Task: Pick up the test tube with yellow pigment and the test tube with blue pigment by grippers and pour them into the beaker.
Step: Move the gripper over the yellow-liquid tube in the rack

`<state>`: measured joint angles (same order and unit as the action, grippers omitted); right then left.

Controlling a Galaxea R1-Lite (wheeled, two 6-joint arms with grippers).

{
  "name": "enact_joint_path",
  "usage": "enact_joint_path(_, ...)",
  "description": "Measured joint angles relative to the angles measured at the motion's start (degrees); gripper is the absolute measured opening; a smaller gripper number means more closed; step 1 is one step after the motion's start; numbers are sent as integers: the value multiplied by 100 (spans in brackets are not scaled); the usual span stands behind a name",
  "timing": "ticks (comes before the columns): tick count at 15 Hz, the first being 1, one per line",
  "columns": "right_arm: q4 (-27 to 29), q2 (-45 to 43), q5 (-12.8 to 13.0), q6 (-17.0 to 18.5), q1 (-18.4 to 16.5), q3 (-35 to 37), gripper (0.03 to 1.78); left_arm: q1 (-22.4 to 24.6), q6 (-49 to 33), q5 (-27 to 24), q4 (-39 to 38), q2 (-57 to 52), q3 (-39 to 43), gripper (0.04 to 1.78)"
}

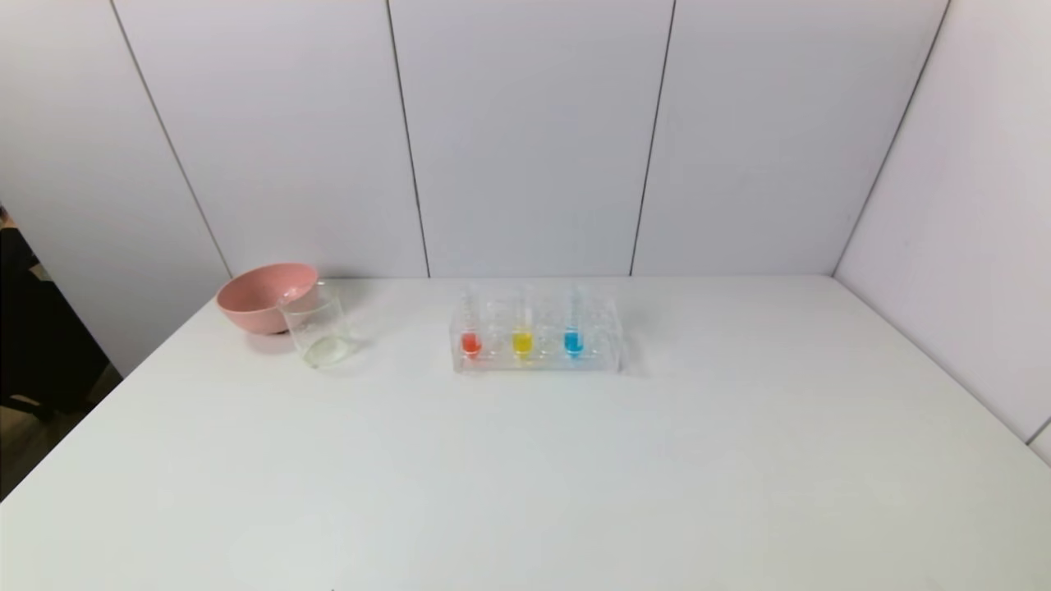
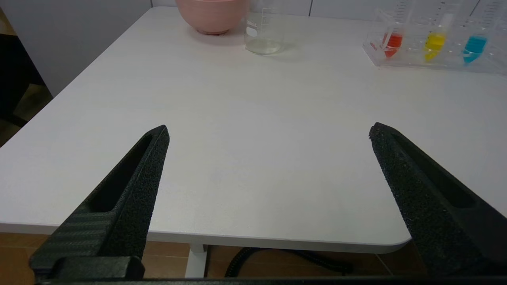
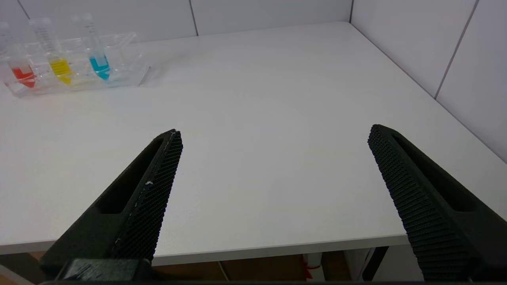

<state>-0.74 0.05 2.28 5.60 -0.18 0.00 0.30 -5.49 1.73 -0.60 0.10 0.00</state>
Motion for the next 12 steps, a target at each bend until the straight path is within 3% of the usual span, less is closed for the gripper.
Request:
enact_joint_path(6,0,0,0,0,0,0,171,-12,227,-30,57,1,-46,176)
enact_joint_path(12,1,0,0,0,5,0,171,-15,139,-511,404,1278,-1825,176)
